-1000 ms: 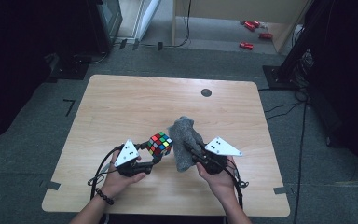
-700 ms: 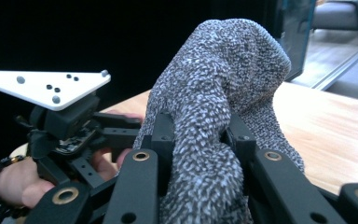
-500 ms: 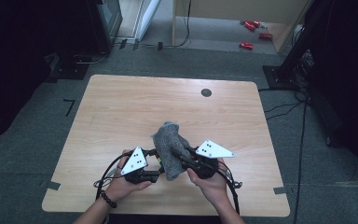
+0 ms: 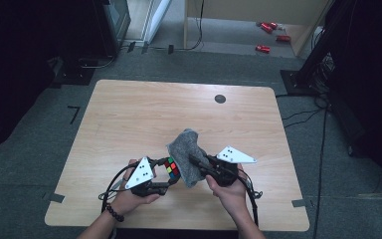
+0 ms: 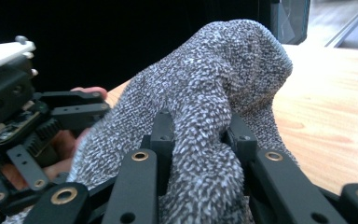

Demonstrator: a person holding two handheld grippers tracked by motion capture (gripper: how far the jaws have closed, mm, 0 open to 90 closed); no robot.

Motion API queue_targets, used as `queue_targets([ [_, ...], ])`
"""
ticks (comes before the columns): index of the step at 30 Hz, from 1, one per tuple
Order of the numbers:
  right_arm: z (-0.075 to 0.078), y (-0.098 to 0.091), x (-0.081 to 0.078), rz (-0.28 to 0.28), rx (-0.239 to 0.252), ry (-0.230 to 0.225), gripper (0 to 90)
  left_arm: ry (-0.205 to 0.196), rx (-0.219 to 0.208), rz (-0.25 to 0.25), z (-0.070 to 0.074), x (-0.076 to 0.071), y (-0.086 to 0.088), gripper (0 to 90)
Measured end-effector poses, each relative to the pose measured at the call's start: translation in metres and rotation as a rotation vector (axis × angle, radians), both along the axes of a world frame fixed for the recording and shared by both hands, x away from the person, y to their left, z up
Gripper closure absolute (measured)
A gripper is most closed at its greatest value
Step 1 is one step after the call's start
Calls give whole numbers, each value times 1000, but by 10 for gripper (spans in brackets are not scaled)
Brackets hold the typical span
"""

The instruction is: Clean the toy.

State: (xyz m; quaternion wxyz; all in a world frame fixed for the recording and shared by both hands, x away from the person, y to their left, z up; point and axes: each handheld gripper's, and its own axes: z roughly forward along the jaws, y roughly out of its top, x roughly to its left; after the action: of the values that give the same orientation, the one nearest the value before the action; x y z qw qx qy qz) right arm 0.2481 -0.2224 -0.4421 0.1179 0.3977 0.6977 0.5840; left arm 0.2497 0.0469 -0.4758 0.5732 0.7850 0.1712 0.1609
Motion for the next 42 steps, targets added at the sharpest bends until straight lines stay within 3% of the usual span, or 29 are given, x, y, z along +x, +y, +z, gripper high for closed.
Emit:
queue_targets([
  [5,-8,-6,5,-49,-37,27,712,-8,-36,-6,3,-1,3,350],
  [7,-14,-7,9,-69,-91,45,712,-2,-65,-4,6,0,5,350],
  [9,-20,-7,11,-93,-137,62,712,-8,-56,4,7,1,6,350],
  [11,-19,-10,11,-111,-116,63,712,-17,-33,17,5,1,7,350],
  [14,-5,-14,6,-113,-59,11,711,-16,-11,24,3,2,5,350],
  [17,11,-11,-4,-66,5,-49,711,-19,-4,18,2,1,3,350],
  [21,20,2,-14,25,63,-77,711,-17,0,11,1,-1,0,350],
  [23,19,9,-16,57,57,-71,710,-20,-3,9,2,-1,0,350],
  [28,6,4,-8,31,107,-13,711,-19,-51,3,6,-2,4,351],
  [30,2,0,-6,23,119,0,711,-26,-52,5,7,-3,4,350],
  [33,-2,0,-3,3,62,-5,710,-29,-44,8,6,-2,5,350],
  [35,-7,1,0,-50,-58,-7,712,-26,-52,8,7,-2,5,351],
  [37,-15,-2,7,-83,-152,38,712,-24,-62,13,9,-1,6,351],
  [39,-17,-9,8,-109,-110,67,711,-38,-28,34,9,-1,5,351],
  [40,-14,-11,7,-112,-83,60,711,-41,-7,47,8,0,4,351],
  [42,0,-10,1,-96,-54,0,709,-33,41,77,4,1,1,351],
])
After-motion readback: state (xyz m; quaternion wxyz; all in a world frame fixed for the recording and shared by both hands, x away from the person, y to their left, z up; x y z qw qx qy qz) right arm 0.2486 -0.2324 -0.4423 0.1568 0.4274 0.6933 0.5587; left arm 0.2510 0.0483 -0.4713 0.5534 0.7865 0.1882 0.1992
